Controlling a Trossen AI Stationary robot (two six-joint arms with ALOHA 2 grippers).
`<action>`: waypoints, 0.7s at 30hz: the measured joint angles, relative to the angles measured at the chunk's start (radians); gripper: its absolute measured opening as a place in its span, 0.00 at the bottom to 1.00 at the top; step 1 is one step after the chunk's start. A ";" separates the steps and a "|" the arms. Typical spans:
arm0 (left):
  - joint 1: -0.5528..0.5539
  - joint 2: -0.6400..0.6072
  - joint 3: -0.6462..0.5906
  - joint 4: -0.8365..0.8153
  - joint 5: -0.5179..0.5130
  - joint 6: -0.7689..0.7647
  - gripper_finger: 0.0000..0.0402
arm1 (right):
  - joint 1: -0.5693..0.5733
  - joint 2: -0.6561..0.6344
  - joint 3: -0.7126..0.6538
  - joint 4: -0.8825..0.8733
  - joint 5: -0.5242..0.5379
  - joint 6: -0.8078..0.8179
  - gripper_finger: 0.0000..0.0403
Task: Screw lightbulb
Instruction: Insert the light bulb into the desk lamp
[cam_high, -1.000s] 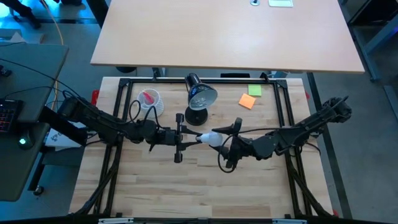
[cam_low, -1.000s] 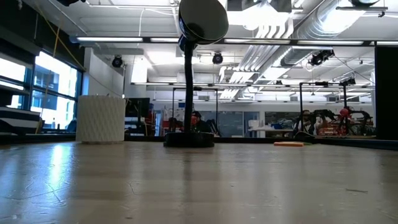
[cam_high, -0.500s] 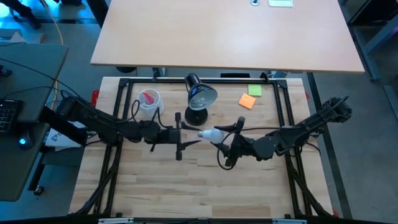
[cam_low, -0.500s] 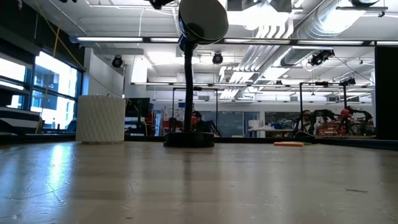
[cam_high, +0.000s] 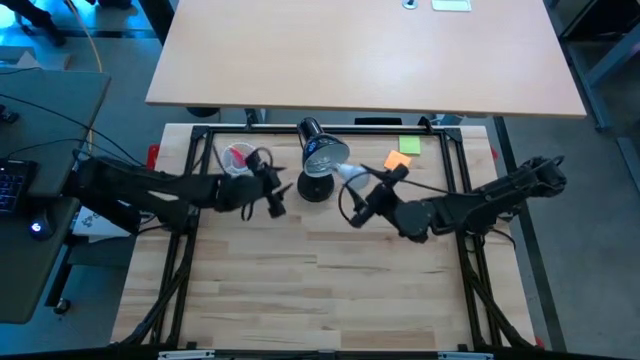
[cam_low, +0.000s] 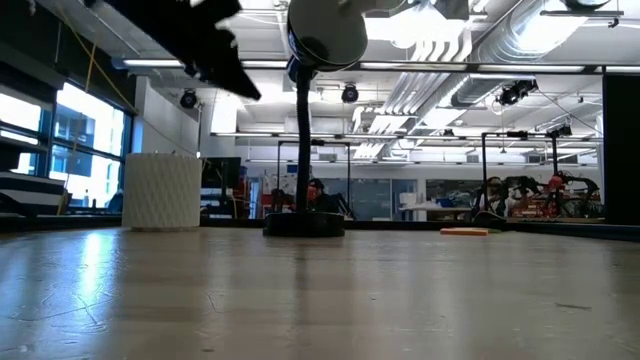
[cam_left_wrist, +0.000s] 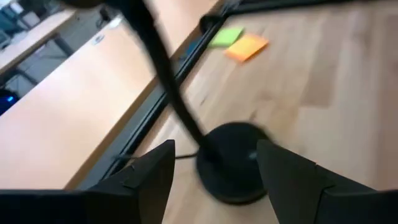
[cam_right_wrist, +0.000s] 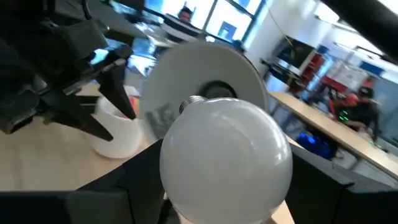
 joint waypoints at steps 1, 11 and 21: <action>0.040 0.003 0.000 -0.006 0.026 0.025 0.55 | -0.012 0.007 0.000 0.009 -0.005 0.000 0.64; 0.469 0.007 0.000 0.198 0.726 0.310 0.50 | -0.078 0.113 0.009 0.140 -0.008 -0.143 0.64; 0.709 0.082 0.000 0.474 1.213 0.209 0.48 | -0.134 0.278 0.183 0.125 0.068 -0.401 0.64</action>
